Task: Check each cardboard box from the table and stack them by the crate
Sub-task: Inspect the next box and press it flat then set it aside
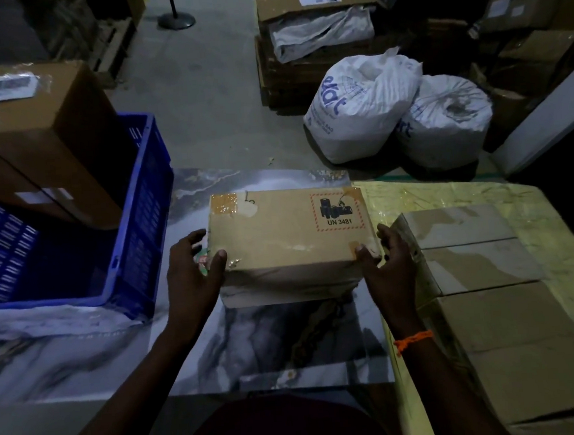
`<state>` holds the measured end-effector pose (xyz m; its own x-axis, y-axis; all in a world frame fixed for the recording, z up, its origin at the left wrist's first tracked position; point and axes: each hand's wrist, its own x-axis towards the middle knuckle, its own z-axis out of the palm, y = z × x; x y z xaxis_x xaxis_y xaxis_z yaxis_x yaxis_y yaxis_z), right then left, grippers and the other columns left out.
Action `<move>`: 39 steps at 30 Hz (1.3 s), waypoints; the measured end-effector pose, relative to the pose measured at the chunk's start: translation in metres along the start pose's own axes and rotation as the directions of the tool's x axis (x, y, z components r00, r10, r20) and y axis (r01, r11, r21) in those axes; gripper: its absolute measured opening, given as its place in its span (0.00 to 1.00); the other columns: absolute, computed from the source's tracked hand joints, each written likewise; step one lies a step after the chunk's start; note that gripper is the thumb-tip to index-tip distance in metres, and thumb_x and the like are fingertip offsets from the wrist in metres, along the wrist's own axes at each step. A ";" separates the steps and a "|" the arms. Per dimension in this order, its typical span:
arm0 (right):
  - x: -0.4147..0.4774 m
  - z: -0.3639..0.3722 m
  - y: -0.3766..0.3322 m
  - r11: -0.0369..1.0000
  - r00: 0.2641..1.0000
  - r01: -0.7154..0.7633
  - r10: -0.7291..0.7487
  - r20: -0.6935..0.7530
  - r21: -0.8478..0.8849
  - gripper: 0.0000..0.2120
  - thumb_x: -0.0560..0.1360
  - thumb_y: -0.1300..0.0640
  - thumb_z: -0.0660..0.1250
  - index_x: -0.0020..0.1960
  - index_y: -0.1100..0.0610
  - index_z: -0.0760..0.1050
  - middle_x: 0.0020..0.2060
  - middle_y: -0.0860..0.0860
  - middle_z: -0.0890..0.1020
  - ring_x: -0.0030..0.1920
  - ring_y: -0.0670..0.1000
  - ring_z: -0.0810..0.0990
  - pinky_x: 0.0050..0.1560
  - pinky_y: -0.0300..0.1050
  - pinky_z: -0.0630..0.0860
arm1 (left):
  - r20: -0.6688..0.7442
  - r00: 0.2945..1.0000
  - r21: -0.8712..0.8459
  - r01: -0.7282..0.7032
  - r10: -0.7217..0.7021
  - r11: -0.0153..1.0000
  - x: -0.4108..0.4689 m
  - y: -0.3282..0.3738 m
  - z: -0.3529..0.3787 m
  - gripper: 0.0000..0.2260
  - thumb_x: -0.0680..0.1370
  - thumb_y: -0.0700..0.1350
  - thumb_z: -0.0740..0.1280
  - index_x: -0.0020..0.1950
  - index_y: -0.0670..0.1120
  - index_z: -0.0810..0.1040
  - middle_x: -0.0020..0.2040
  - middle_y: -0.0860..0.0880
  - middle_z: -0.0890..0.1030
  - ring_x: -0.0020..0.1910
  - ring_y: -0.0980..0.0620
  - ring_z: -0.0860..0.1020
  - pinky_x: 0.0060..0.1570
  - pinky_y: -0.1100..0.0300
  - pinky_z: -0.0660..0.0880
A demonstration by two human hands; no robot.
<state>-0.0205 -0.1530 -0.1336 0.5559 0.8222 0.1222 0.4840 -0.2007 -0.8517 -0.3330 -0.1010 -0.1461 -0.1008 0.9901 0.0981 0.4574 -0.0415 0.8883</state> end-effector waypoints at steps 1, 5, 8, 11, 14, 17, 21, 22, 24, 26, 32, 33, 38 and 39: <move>0.002 0.003 -0.003 0.992 0.996 0.090 -0.090 0.004 -0.090 0.25 0.77 0.57 0.74 0.72 0.57 0.72 0.65 0.55 0.76 0.66 0.54 0.74 0.58 0.44 0.77 | 0.013 0.994 0.081 -0.105 0.104 0.991 0.002 0.006 0.001 0.23 0.79 0.45 0.73 0.72 0.44 0.72 0.69 0.45 0.74 0.66 0.54 0.71 0.65 0.67 0.67; 0.007 0.028 -0.028 0.863 0.909 0.416 -0.385 0.159 -0.287 0.24 0.77 0.53 0.69 0.70 0.61 0.75 0.69 0.62 0.75 0.71 0.60 0.70 0.70 0.52 0.70 | 0.233 0.909 0.275 -0.403 0.346 0.873 0.016 0.031 0.017 0.22 0.81 0.52 0.63 0.72 0.44 0.74 0.71 0.43 0.75 0.74 0.45 0.67 0.72 0.50 0.64; 0.010 0.052 -0.046 0.789 0.826 0.545 -0.448 0.343 -0.282 0.24 0.77 0.50 0.67 0.68 0.63 0.77 0.69 0.63 0.76 0.71 0.63 0.72 0.73 0.59 0.68 | 0.419 0.856 0.307 -0.449 0.304 0.839 0.024 0.041 0.035 0.26 0.80 0.57 0.57 0.75 0.46 0.71 0.74 0.45 0.73 0.78 0.43 0.63 0.74 0.40 0.63; 0.010 0.071 -0.051 0.733 0.764 0.594 -0.384 0.518 -0.333 0.26 0.81 0.46 0.60 0.74 0.60 0.72 0.74 0.61 0.72 0.76 0.61 0.67 0.75 0.62 0.66 | 0.464 0.840 0.337 -0.460 0.281 0.821 0.027 0.045 0.046 0.28 0.80 0.59 0.54 0.75 0.45 0.72 0.75 0.45 0.72 0.78 0.44 0.64 0.75 0.38 0.61; 0.008 0.078 -0.048 0.718 0.757 0.588 -0.326 0.566 -0.372 0.29 0.83 0.42 0.49 0.78 0.56 0.67 0.78 0.57 0.67 0.79 0.58 0.62 0.78 0.61 0.60 | 0.480 0.830 0.406 -0.497 0.284 0.767 0.028 0.041 0.048 0.28 0.81 0.58 0.52 0.73 0.44 0.74 0.75 0.44 0.73 0.76 0.43 0.67 0.74 0.39 0.62; 0.005 0.077 -0.049 0.693 0.749 0.603 -0.321 0.580 -0.395 0.30 0.83 0.42 0.45 0.80 0.54 0.65 0.80 0.56 0.64 0.81 0.56 0.59 0.78 0.59 0.55 | 0.496 0.826 0.430 -0.502 0.269 0.750 0.028 0.036 0.049 0.27 0.82 0.58 0.51 0.73 0.45 0.75 0.75 0.44 0.72 0.76 0.43 0.67 0.75 0.41 0.60; 0.007 0.079 -0.051 0.699 0.757 0.585 -0.290 0.586 -0.411 0.30 0.83 0.43 0.46 0.79 0.54 0.67 0.79 0.56 0.66 0.80 0.57 0.61 0.78 0.59 0.57 | 0.492 0.829 0.434 -0.496 0.263 0.752 0.029 0.040 0.052 0.26 0.81 0.56 0.53 0.70 0.44 0.78 0.73 0.44 0.75 0.74 0.42 0.70 0.73 0.39 0.64; 0.007 0.079 -0.052 0.703 0.756 0.581 -0.280 0.591 -0.411 0.30 0.83 0.43 0.46 0.79 0.54 0.66 0.79 0.56 0.66 0.80 0.56 0.61 0.78 0.59 0.57 | 0.492 0.825 0.425 -0.505 0.277 0.751 0.031 0.042 0.051 0.25 0.81 0.55 0.54 0.69 0.44 0.78 0.72 0.43 0.76 0.73 0.41 0.71 0.72 0.39 0.66; 0.008 0.077 -0.053 0.707 0.750 0.583 -0.280 0.600 -0.399 0.31 0.83 0.42 0.45 0.80 0.53 0.65 0.80 0.55 0.65 0.81 0.56 0.60 0.79 0.59 0.56 | 0.501 0.809 0.405 -0.534 0.309 0.742 0.036 0.043 0.048 0.23 0.80 0.54 0.56 0.67 0.44 0.80 0.70 0.43 0.78 0.70 0.41 0.74 0.69 0.41 0.71; 0.010 0.073 -0.052 0.697 0.728 0.602 -0.280 0.626 -0.389 0.32 0.82 0.40 0.43 0.81 0.52 0.62 0.81 0.54 0.62 0.81 0.55 0.57 0.79 0.56 0.54 | 0.529 0.787 0.395 -0.559 0.317 0.729 0.044 0.044 0.042 0.22 0.80 0.54 0.58 0.67 0.46 0.80 0.69 0.44 0.78 0.68 0.43 0.75 0.66 0.44 0.73; 0.028 0.052 -0.036 0.620 0.709 0.645 -0.266 0.653 -0.447 0.34 0.82 0.36 0.43 0.81 0.53 0.60 0.81 0.56 0.62 0.81 0.57 0.58 0.78 0.61 0.58 | 0.543 0.785 0.474 -0.581 0.300 0.662 0.052 0.038 0.025 0.29 0.81 0.62 0.52 0.74 0.47 0.73 0.76 0.43 0.71 0.77 0.41 0.66 0.73 0.39 0.62; 0.032 0.048 -0.033 0.612 0.723 0.637 -0.264 0.639 -0.468 0.34 0.82 0.36 0.43 0.81 0.53 0.61 0.81 0.56 0.62 0.81 0.58 0.58 0.78 0.62 0.59 | 0.546 0.790 0.497 -0.574 0.280 0.650 0.053 0.035 0.023 0.31 0.81 0.63 0.50 0.77 0.47 0.70 0.78 0.43 0.68 0.79 0.41 0.62 0.74 0.38 0.58; 0.034 0.044 -0.020 0.575 0.736 0.650 -0.314 0.600 -0.496 0.34 0.83 0.35 0.40 0.83 0.50 0.57 0.83 0.54 0.56 0.82 0.56 0.54 0.79 0.56 0.49 | 0.557 0.786 0.574 -0.597 0.268 0.560 0.053 0.019 0.027 0.32 0.84 0.64 0.42 0.82 0.49 0.59 0.82 0.45 0.58 0.82 0.44 0.55 0.77 0.40 0.51; 0.034 0.045 -0.017 0.567 0.735 0.655 -0.325 0.596 -0.499 0.33 0.83 0.36 0.41 0.83 0.49 0.57 0.83 0.53 0.56 0.82 0.55 0.54 0.79 0.56 0.48 | 0.554 0.788 0.583 -0.598 0.270 0.549 0.052 0.018 0.028 0.31 0.84 0.64 0.42 0.82 0.49 0.59 0.82 0.45 0.58 0.82 0.44 0.55 0.77 0.40 0.52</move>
<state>-0.0406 -0.0976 -0.1382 -0.1515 0.9864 0.0630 0.9759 0.1594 -0.1491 -0.3051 -0.0467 -0.1376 0.5334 0.8431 0.0688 0.8268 -0.5368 0.1678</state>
